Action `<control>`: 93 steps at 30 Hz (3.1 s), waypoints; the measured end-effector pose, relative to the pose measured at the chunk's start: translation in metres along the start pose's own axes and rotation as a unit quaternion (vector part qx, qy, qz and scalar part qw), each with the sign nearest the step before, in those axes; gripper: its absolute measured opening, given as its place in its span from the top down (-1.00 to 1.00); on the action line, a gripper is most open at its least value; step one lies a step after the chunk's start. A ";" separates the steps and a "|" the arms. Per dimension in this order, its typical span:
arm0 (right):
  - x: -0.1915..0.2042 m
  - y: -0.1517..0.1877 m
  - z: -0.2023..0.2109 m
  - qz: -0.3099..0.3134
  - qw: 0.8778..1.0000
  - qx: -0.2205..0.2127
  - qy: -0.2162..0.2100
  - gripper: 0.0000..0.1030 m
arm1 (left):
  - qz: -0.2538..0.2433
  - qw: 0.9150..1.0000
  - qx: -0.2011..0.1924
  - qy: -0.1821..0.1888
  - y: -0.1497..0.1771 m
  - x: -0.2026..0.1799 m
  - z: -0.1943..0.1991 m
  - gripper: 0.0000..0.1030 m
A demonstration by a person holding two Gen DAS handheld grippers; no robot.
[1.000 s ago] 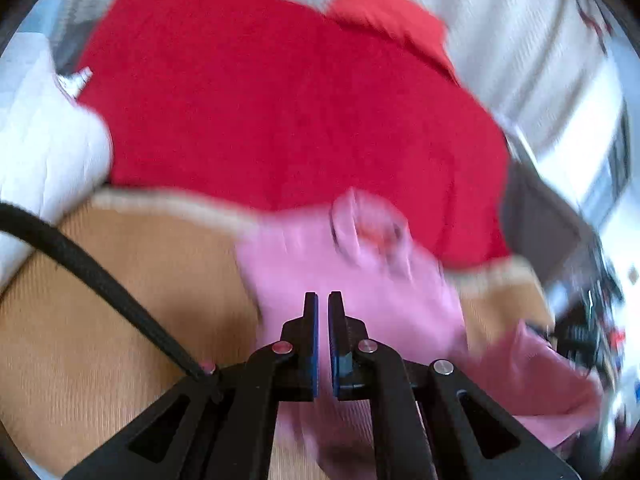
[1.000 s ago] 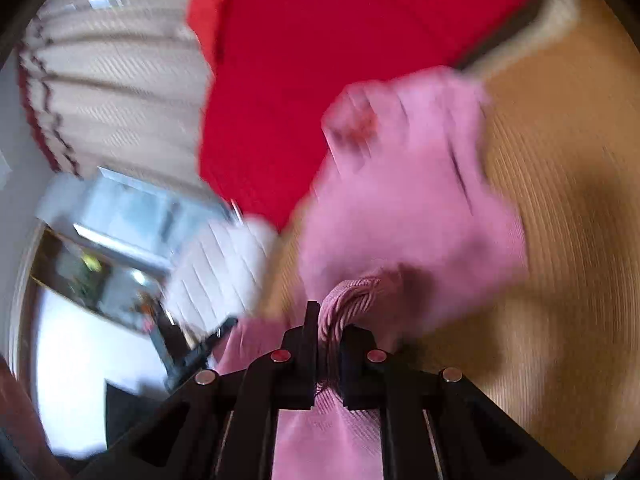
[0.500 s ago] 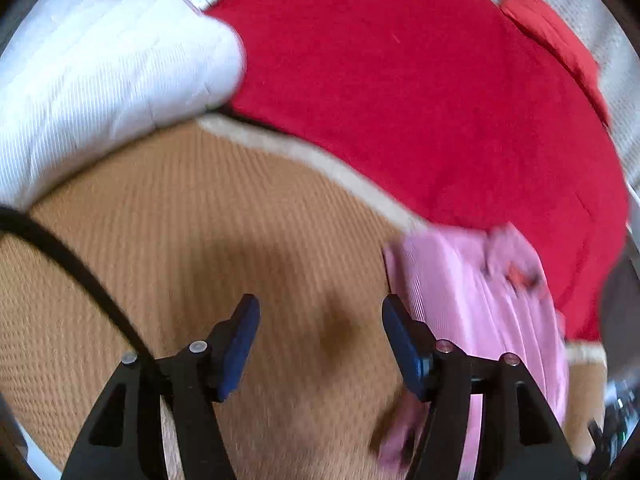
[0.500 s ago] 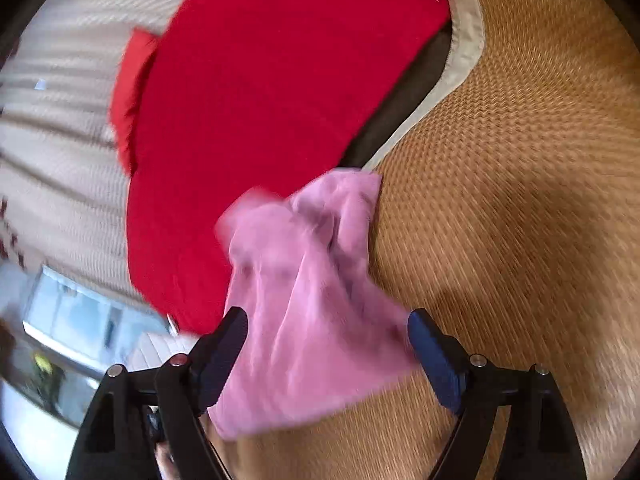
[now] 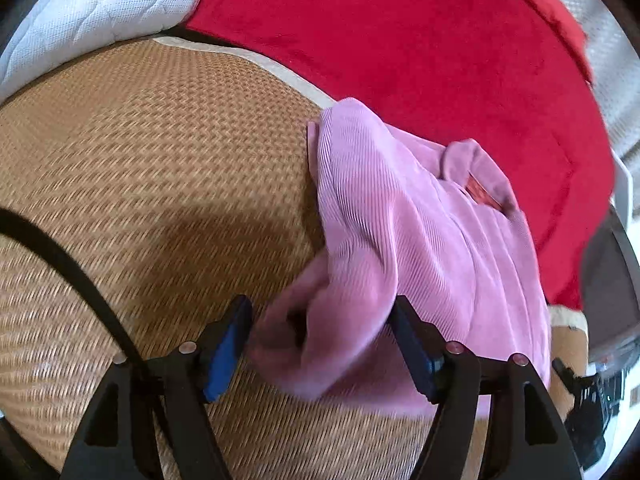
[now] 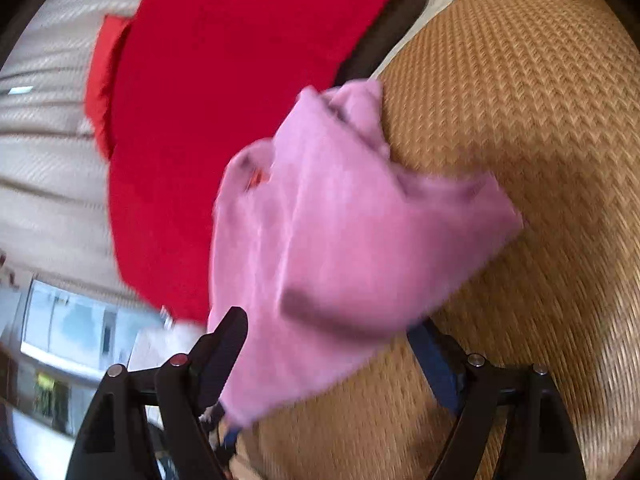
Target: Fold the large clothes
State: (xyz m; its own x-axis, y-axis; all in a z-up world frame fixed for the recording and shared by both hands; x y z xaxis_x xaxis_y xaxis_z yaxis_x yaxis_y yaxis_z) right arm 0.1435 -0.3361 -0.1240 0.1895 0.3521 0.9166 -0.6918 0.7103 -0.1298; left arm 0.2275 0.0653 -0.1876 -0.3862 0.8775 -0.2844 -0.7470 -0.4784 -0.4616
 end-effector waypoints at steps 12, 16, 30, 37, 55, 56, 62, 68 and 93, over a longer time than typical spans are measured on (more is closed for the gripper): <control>0.042 0.052 0.059 0.116 0.993 0.032 0.019 0.80 | -0.093 0.995 -0.024 0.009 0.020 -0.004 0.066 0.72; -0.021 0.089 0.084 0.071 0.995 0.061 0.036 0.26 | -0.108 0.994 0.018 0.000 0.056 0.034 0.046 0.16; 0.051 0.018 0.122 0.219 0.975 0.044 0.020 -0.38 | -0.099 0.991 -0.002 0.088 -0.020 0.020 0.041 -0.13; 0.059 -0.026 0.042 0.291 0.947 0.103 0.085 -0.38 | -0.131 0.988 0.006 0.081 -0.035 -0.017 0.020 -0.13; 0.065 -0.029 0.029 0.359 0.915 0.104 0.154 0.84 | -0.218 0.973 -0.070 0.040 -0.054 -0.039 0.036 0.93; 0.073 -0.030 0.038 0.365 0.914 0.092 0.150 0.84 | -0.222 0.971 -0.084 0.044 -0.057 -0.041 0.046 0.93; 0.100 -0.051 0.071 0.375 0.917 0.027 0.135 0.92 | -0.232 0.960 -0.143 0.065 -0.080 -0.067 0.085 0.93; 0.072 -0.082 0.039 0.341 0.926 0.032 0.156 0.92 | -0.217 0.972 -0.085 0.014 -0.092 -0.075 0.008 0.91; 0.015 0.022 0.055 0.171 0.979 0.107 0.023 -0.43 | -0.205 0.975 -0.022 -0.079 0.027 0.000 0.032 -0.27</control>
State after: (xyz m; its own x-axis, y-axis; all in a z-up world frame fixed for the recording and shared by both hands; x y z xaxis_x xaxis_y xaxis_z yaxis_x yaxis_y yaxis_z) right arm 0.0931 -0.3483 -0.0919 -0.0503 0.5773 0.8150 -0.8501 0.4036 -0.3384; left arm 0.1897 0.0530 -0.1729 -0.1406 0.9880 0.0635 -0.8333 -0.0834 -0.5464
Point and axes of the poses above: each gripper's, at about its wrist camera, not at the fingertips, and z roughly against the way its jaws point, x to its left, y to its underside, the point moved 7 cm from there along -z, roughly the way its jaws point, and after that the axes turned 12 degrees about -y, right-handed, at the moved point
